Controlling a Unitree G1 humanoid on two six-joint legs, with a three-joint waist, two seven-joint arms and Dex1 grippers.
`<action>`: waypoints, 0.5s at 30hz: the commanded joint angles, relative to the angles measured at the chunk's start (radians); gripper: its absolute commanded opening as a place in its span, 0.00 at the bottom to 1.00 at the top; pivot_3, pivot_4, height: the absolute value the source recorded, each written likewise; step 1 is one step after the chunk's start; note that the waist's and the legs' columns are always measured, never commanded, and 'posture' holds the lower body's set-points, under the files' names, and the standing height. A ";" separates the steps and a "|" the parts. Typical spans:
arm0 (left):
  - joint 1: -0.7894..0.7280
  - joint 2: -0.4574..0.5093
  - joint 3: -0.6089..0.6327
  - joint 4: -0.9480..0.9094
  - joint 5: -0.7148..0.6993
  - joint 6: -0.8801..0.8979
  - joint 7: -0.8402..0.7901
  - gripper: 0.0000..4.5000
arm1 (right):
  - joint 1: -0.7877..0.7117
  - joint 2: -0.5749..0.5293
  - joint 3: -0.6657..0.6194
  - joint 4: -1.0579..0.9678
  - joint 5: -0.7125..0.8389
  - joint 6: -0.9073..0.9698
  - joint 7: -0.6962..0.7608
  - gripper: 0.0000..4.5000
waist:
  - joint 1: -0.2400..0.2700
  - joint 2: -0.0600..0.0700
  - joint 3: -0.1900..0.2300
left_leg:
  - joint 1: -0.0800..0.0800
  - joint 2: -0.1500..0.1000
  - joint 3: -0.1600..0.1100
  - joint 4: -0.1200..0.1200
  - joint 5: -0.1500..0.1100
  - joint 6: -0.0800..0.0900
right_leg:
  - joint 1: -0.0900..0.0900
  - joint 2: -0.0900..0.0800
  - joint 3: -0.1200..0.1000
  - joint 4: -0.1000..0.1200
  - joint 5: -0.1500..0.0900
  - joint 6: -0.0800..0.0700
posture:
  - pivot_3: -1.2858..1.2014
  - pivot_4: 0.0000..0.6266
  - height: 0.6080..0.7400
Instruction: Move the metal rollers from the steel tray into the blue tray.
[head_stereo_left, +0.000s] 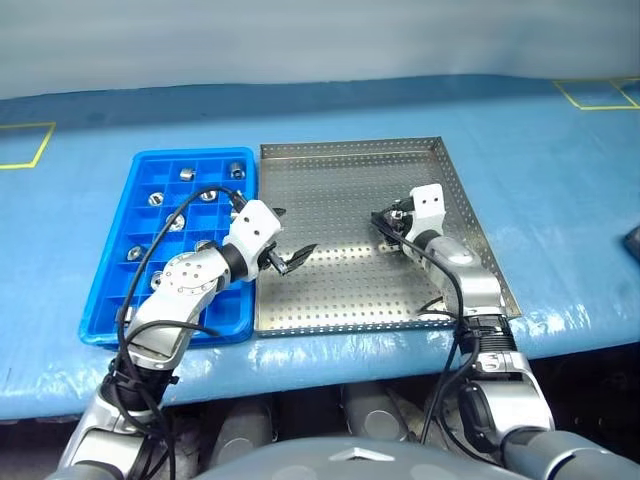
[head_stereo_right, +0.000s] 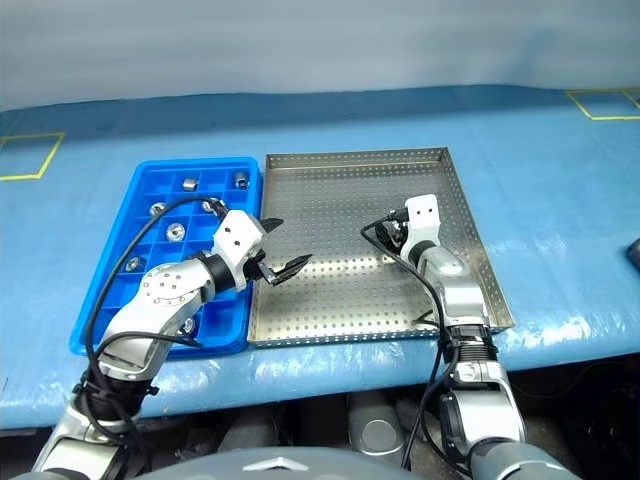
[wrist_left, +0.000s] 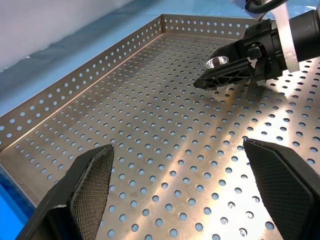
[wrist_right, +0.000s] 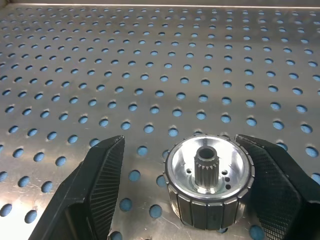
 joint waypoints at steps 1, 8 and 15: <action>0.000 0.006 0.024 -0.049 -0.003 -0.005 0.002 1.00 | -0.025 -0.001 -0.015 -0.005 0.007 -0.009 -0.013 0.78 | 0.000 0.000 0.000 | 0.000 0.000 0.000 0.000 0.000 0.000 | 0.000 0.000 0.000 0.000 0.000 0.000 | 0.45 0.24 1.00; -0.005 0.010 0.025 -0.042 -0.004 -0.007 -0.002 1.00 | -0.005 -0.006 -0.017 -0.039 0.008 -0.004 -0.027 0.39 | -0.002 0.000 0.000 | 0.000 0.000 0.000 0.000 0.000 0.000 | 0.000 0.000 0.000 0.000 0.000 0.000 | 0.44 0.24 1.00; -0.011 0.007 0.018 -0.030 -0.005 -0.009 -0.011 1.00 | 0.027 -0.007 -0.011 -0.095 0.010 0.007 -0.026 0.39 | -0.007 0.000 0.000 | 0.000 0.000 0.000 0.000 0.000 0.000 | 0.000 0.000 0.000 0.000 0.000 0.000 | 0.43 0.24 1.00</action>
